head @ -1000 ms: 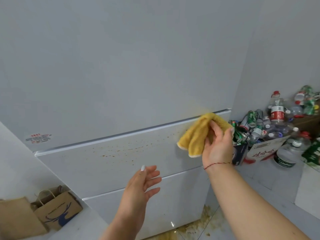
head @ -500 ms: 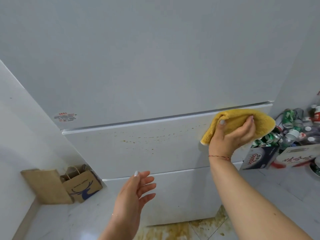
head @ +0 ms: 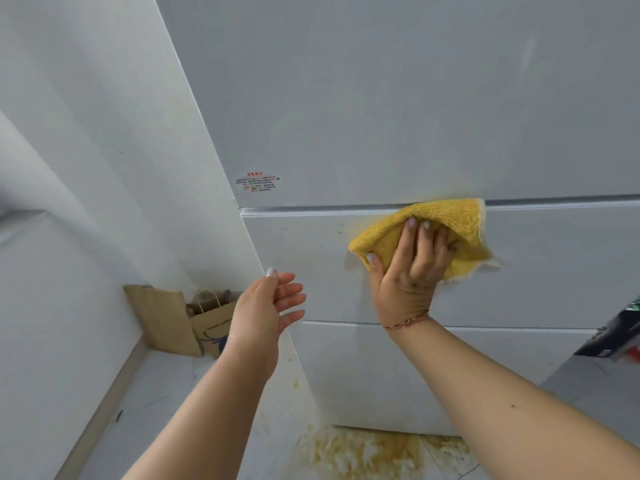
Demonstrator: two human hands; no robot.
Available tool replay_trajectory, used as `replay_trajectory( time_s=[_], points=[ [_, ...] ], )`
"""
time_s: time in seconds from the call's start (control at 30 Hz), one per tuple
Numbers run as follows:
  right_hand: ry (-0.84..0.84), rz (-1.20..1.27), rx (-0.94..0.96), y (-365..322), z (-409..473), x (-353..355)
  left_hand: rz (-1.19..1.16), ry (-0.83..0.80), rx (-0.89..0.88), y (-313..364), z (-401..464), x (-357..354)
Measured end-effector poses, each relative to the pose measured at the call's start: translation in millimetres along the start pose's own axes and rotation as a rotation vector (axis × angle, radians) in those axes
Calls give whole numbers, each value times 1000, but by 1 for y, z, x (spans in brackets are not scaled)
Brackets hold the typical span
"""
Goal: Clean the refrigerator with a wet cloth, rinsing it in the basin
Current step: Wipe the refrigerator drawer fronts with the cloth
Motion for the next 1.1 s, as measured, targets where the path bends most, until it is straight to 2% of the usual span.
replay_trajectory(
  time_s=[0.13,0.4,0.47,0.63,0.73,0.9,1.1],
  points=[
    [4,-25,246,-47,2,-12,-22,24,-21,8,11,19],
    [-149,-20,670,-124,5,-35,-99,122,-57,6,21,52],
    [-215,2,751,-133,5,-37,-113,155,-62,2,22,56],
    [-498,81,985,-127,-8,-52,-99,205,-31,-14,24,52],
    [-457,69,997,-112,-6,-46,-82,186,-3,-21,20,41],
    [-247,-60,1037,-64,-1,-25,-52,142,23,-31,14,20],
    [-76,-168,902,21,13,8,-12,81,52,-42,6,-25]
  ],
)
Point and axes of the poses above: each hand's wrist, its own z-axis towards the middle knuckle, its own x-axis out of the back of the hand, y = z × x, the point moved 6 cm from there along z, towards the middle knuckle, and after that the axes turned 2 degrees about -y, right-handed, at the moved point
